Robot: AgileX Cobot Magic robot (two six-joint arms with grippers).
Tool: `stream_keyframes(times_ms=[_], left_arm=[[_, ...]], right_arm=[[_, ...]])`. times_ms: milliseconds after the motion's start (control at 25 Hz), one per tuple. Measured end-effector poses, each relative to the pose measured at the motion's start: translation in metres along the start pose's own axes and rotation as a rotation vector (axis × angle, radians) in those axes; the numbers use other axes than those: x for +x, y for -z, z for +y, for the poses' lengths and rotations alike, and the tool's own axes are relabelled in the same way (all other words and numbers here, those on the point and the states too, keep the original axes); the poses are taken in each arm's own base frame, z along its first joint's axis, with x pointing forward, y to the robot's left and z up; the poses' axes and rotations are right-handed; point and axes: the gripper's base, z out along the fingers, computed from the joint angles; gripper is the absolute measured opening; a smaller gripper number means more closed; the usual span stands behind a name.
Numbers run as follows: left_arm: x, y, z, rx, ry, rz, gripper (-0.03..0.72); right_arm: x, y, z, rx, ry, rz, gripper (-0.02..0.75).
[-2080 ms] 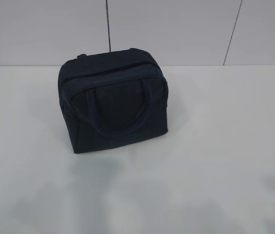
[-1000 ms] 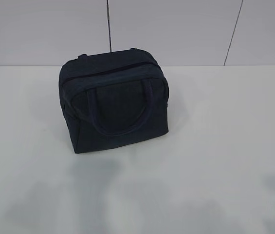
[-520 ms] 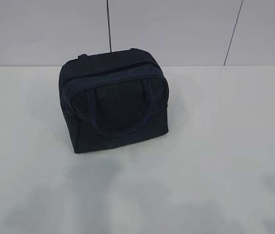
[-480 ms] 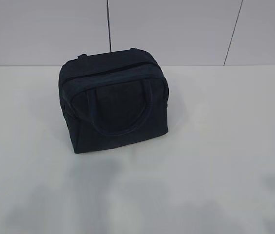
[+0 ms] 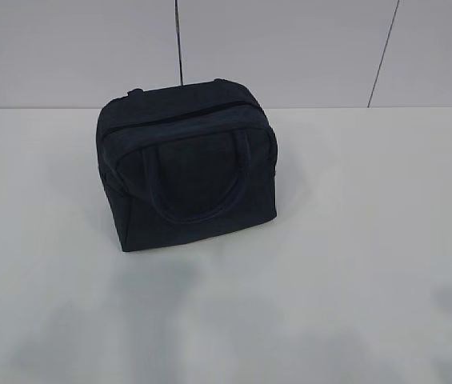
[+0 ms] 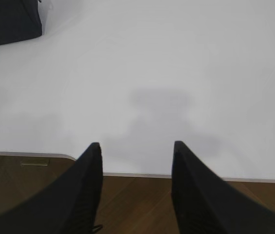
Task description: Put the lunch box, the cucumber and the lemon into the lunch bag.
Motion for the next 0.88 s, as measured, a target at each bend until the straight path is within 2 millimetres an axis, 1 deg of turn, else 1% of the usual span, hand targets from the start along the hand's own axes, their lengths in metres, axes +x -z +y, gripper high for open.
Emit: stream_keyframes(times_ms=[880], left_arm=[[0.0000, 0.0000, 0.0000, 0.000, 0.000, 0.000, 0.308]], right_arm=[[0.0000, 0.0000, 0.0000, 0.000, 0.000, 0.000, 0.351]])
